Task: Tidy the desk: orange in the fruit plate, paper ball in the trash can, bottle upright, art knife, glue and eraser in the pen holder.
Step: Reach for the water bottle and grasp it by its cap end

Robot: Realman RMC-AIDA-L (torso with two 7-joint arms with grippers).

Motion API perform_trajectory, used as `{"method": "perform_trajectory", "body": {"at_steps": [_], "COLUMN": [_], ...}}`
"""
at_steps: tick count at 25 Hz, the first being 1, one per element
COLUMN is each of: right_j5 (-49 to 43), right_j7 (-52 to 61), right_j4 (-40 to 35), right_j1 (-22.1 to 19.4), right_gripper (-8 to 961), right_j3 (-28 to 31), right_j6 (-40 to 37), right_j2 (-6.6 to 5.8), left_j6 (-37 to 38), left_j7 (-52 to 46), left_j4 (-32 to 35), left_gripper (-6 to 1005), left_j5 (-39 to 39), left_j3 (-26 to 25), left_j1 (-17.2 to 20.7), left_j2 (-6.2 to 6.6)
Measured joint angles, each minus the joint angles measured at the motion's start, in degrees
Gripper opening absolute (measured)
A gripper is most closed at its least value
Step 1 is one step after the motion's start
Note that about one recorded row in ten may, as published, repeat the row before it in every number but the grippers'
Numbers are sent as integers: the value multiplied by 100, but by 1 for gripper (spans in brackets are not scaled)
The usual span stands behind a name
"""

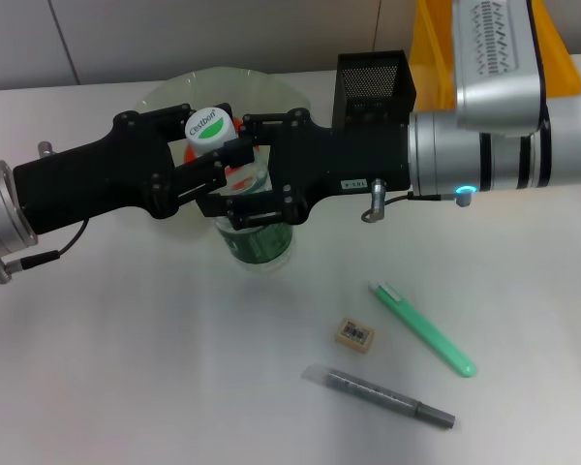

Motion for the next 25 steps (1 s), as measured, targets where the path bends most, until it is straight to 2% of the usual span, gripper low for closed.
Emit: {"method": "perform_trajectory", "body": {"at_steps": [8,19,25], "right_j5": [-581,-657,-983], "right_j7": [861,1008,1379], "right_j4": [-419,-629,-941], "right_j1": [-31,-71,-72], "right_gripper": [735,741,748], "right_j3": [-1,-7,-4], "right_j6": [17,-40,-129], "right_j2": [-14,-15,-15], "left_j6": [-1,7,7], "left_j7": [-3,-7,-7], "left_j4": [17,23,23], "left_gripper": [450,449,449], "left_j5": [4,10,42], "left_j3": [0,-5,4], "left_j1": [0,10,1], "left_j2": [0,0,0]}}
